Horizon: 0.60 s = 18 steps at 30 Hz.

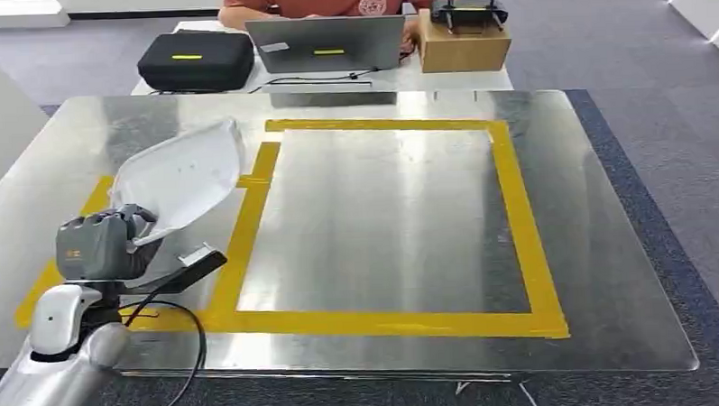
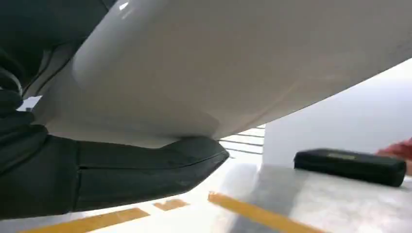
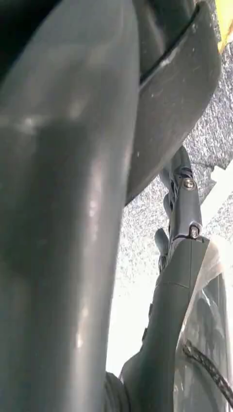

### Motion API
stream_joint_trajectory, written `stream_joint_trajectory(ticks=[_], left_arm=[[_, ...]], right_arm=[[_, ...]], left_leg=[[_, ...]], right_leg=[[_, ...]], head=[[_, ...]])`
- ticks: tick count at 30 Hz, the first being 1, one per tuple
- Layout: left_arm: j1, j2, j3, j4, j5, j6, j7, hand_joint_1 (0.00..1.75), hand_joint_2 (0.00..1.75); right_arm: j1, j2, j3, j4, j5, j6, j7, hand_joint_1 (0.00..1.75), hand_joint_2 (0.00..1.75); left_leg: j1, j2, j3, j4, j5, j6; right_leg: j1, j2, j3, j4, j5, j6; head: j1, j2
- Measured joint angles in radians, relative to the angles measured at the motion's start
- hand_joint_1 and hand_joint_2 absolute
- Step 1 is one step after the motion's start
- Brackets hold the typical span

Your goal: Take the parts from the cabinet and place them on the table.

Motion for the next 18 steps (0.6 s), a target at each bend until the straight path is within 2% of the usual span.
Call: stream_joint_trajectory(ticks=[4,13,14,15,16,17,18], left_arm=[[-0.023,0.003,0.001,0.093,-0.019,-0.057,0.040,1.75,1.75],[-0.050,0.003,0.001,0.180,-0.021,-0.064,0.046,1.75,1.75],[-0.056,0.004,0.001,0.188,-0.044,-0.100,0.073,1.75,1.75],[-0.070,0.005,0.000,0.204,-0.075,-0.174,0.133,1.75,1.75],[-0.088,0.005,0.000,0.230,-0.096,-0.277,0.183,1.75,1.75],[-0.105,0.007,0.000,0.258,-0.102,-0.323,0.200,1.75,1.75],[-0.117,0.009,0.000,0.303,-0.114,-0.332,0.214,1.75,1.75]], right_arm=[[0.000,0.000,0.000,0.000,0.003,0.006,-0.003,0.00,0.00],[0.000,0.000,0.000,0.000,0.004,0.007,-0.003,0.00,0.00],[0.000,0.000,0.000,0.000,0.006,0.009,-0.003,0.00,0.00],[-0.001,0.000,0.000,0.000,0.009,0.014,-0.002,0.00,0.00],[-0.003,0.000,0.000,0.000,0.010,0.016,-0.001,0.00,0.00],[-0.004,0.000,0.000,0.000,0.011,0.017,0.001,0.00,0.00],[-0.005,0.000,0.000,0.000,0.011,0.018,0.001,0.00,0.00]], left_leg=[[0.000,0.001,0.000,0.000,0.000,0.000],[0.001,0.001,0.000,0.000,0.000,0.000],[0.001,0.001,0.000,0.000,0.000,0.000],[0.001,0.001,0.000,0.000,0.000,0.000],[0.001,0.001,0.000,0.000,0.000,0.000],[0.001,0.001,0.000,0.000,0.000,0.000],[0.001,0.002,0.000,0.000,0.001,-0.001]], right_leg=[[0.000,0.001,0.000,0.000,0.000,0.000],[0.000,0.001,0.000,0.000,0.000,0.000],[0.000,0.001,-0.001,0.000,0.000,0.000],[0.000,0.001,-0.004,0.000,0.000,0.000],[0.000,0.001,-0.005,0.000,0.000,0.000],[0.000,0.002,0.000,0.000,0.000,0.000],[0.001,0.003,-0.001,0.000,0.001,0.000]], head=[[0.000,0.000],[0.000,0.000],[0.000,0.000],[0.000,0.000],[0.000,0.000],[0.000,0.000],[0.000,0.000]])
